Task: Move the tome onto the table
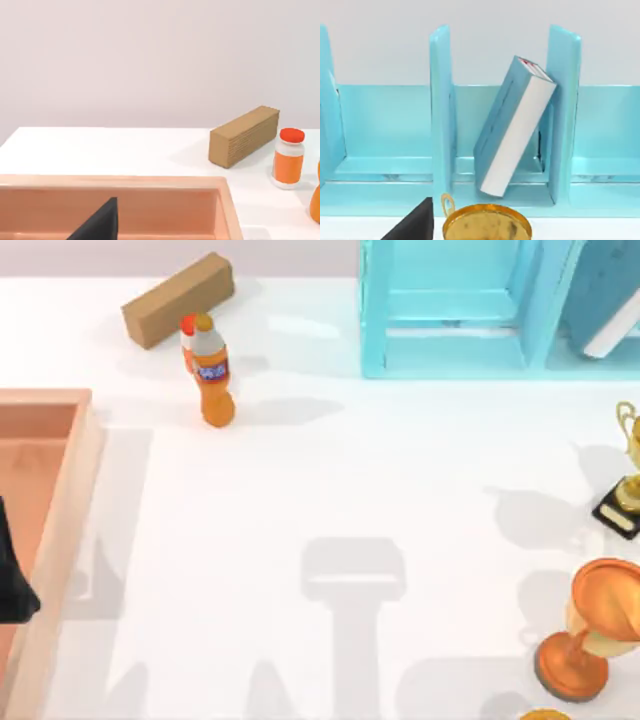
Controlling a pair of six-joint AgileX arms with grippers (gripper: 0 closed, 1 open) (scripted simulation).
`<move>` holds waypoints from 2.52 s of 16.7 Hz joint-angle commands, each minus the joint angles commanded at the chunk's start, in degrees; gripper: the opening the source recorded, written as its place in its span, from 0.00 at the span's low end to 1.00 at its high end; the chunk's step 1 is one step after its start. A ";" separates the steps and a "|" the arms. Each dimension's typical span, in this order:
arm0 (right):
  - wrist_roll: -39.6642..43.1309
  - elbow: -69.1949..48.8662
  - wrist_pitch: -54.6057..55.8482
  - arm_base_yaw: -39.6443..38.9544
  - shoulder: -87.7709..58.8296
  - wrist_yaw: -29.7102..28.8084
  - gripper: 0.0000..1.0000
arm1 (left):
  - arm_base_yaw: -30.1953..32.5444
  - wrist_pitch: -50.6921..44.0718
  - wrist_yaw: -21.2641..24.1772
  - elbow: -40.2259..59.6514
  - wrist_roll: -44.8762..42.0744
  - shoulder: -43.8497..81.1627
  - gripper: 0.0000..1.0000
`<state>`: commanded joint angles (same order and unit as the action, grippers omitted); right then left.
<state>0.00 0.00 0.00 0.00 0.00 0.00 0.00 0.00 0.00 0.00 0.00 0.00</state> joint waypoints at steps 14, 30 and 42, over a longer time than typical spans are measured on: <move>-10.75 -36.43 13.85 4.13 -45.78 5.26 1.00 | 0.00 0.00 0.00 0.00 0.00 0.00 1.00; -17.46 -56.28 29.73 9.74 -109.35 17.87 1.00 | 0.00 0.00 0.00 0.00 0.00 0.00 1.00; -18.52 -72.21 28.56 7.14 -123.81 15.25 1.00 | 0.00 0.00 0.00 0.00 0.00 0.00 1.00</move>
<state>-18.52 -72.21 28.56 7.14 -123.81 15.25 0.00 0.00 0.00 0.00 0.00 0.00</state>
